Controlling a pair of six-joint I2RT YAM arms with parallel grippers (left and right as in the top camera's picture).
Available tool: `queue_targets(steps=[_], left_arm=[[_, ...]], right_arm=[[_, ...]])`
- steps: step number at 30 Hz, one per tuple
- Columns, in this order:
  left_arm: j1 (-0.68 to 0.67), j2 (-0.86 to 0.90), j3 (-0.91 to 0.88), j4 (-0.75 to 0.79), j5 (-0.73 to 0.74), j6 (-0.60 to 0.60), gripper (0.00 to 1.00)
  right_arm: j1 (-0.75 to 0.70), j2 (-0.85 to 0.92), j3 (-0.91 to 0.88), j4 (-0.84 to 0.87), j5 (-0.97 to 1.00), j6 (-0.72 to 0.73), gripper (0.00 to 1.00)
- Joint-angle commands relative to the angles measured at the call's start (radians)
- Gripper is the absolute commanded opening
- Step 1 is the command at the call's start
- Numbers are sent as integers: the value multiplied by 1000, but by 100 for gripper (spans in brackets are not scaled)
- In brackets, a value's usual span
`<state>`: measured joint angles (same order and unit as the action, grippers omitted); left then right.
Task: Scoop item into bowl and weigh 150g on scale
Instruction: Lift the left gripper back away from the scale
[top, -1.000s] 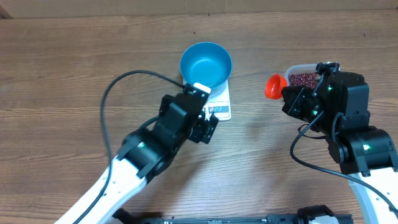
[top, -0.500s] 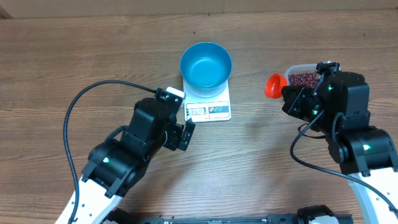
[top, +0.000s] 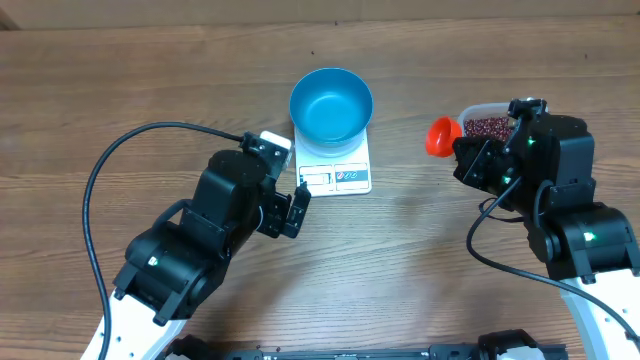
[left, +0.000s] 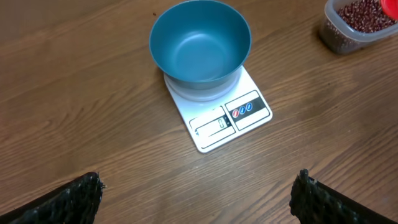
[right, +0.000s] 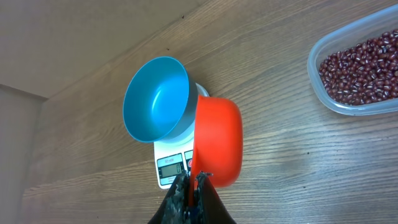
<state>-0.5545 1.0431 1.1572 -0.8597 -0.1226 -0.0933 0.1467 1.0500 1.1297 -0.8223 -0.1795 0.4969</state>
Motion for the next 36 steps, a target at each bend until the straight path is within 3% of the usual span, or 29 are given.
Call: queue_targets(steps=[1,24,31,36], left_arm=[[5,19,18,-3,16,30,100],[5,120,18,-29,29,27,100],[5,-16,18,-35,166,111,100],[5,-167,18,-68,105,116,100]], right_arm=[[4,-4,30,-12,-5,-3,4],[4,-4,30,-21,-17,-19,4],[4,-4,30,-21,-17,-19,4],[4,-4,30,-22,-17,-20,4]])
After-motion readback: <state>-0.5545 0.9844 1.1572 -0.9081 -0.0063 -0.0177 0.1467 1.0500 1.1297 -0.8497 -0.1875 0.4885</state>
